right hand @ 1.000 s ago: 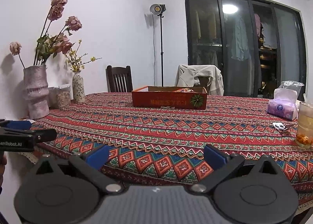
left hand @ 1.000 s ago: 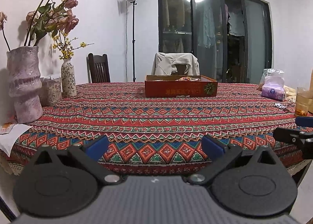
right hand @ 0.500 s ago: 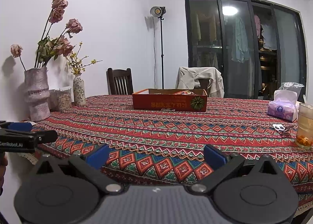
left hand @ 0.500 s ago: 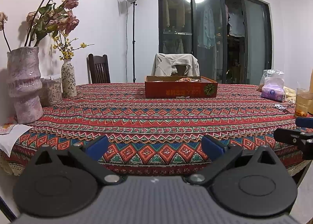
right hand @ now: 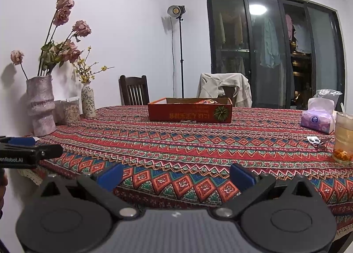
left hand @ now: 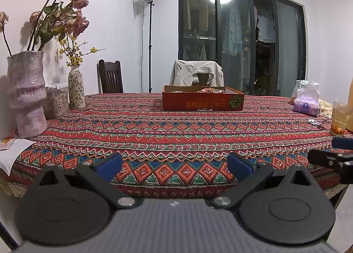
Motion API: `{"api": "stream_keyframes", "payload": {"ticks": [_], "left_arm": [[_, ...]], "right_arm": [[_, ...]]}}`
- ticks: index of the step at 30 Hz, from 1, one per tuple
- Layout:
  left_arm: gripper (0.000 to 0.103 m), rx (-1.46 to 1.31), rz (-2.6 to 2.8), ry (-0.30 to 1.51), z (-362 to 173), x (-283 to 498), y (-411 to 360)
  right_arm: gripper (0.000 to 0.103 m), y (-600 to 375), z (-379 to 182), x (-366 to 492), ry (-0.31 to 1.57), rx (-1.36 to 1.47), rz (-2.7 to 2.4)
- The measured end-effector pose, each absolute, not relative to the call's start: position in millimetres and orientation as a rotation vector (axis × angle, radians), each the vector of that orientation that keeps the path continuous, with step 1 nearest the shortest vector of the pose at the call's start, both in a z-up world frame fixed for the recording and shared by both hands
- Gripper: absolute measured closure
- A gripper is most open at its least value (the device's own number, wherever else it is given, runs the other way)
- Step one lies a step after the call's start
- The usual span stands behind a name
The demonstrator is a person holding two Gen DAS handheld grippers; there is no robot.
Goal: Organize snacks
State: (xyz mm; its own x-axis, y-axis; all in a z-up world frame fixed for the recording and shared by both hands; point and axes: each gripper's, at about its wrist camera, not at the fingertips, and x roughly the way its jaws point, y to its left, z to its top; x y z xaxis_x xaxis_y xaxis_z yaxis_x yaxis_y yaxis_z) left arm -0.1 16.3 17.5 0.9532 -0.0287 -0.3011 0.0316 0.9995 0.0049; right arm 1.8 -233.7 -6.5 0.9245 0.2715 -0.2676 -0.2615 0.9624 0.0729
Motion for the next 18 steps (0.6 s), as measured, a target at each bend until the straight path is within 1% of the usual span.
{"api": "stream_keyframes", "payload": {"ticks": [18], "left_arm": [[0.0,0.023,-0.039,0.306,18.3,-1.0,14.8]], "right_arm": [[0.0,-233.2,-9.3,1.3,0.289,0.025,0.283]]}}
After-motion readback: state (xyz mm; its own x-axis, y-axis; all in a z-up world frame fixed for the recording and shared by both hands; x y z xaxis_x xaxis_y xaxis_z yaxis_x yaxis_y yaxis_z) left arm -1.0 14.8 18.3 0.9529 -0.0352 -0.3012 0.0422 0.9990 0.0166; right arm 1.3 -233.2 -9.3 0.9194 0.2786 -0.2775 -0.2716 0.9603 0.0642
